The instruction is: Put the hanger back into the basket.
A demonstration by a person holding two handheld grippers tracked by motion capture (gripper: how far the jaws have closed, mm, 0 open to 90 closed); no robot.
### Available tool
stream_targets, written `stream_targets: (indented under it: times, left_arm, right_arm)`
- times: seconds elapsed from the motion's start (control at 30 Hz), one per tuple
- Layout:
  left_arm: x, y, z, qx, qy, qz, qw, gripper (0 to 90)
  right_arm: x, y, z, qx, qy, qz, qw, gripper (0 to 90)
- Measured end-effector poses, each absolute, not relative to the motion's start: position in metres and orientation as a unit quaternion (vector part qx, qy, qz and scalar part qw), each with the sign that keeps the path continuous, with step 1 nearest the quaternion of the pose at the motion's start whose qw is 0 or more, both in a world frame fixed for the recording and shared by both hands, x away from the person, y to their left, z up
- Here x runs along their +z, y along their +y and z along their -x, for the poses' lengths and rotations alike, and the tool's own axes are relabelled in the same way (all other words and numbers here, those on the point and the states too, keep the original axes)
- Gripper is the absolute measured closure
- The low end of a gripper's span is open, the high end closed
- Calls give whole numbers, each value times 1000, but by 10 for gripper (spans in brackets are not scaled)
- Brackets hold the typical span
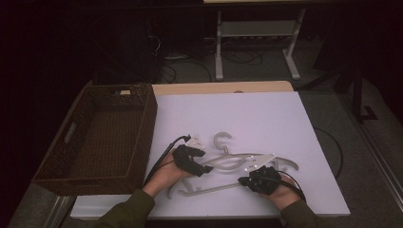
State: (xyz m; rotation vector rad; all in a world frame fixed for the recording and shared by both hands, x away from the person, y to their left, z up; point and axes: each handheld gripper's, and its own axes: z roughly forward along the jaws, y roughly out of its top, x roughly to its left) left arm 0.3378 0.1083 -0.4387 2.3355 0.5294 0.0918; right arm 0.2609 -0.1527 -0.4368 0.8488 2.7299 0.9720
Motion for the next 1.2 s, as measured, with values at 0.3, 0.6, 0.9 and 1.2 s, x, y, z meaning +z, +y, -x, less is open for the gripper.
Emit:
stream_targets:
  times: [0.3, 0.6, 0.9, 1.2]
  left_arm:
    - [-440, 103, -337, 35, 181, -921, 343, 565]
    - [-440, 104, -338, 30, 182, -920, 345, 689]
    - [-440, 102, -337, 29, 185, -919, 347, 790]
    - [-440, 103, -337, 20, 199, -916, 348, 809]
  right_arm:
    - [-437, -153, -261, 321, 902, -281, 59, 895]
    - [-437, -153, -261, 322, 902, -281, 58, 895]
    - [-437, -153, -261, 322, 902, -281, 59, 896]
    - [-437, -153, -261, 321, 902, -281, 59, 895]
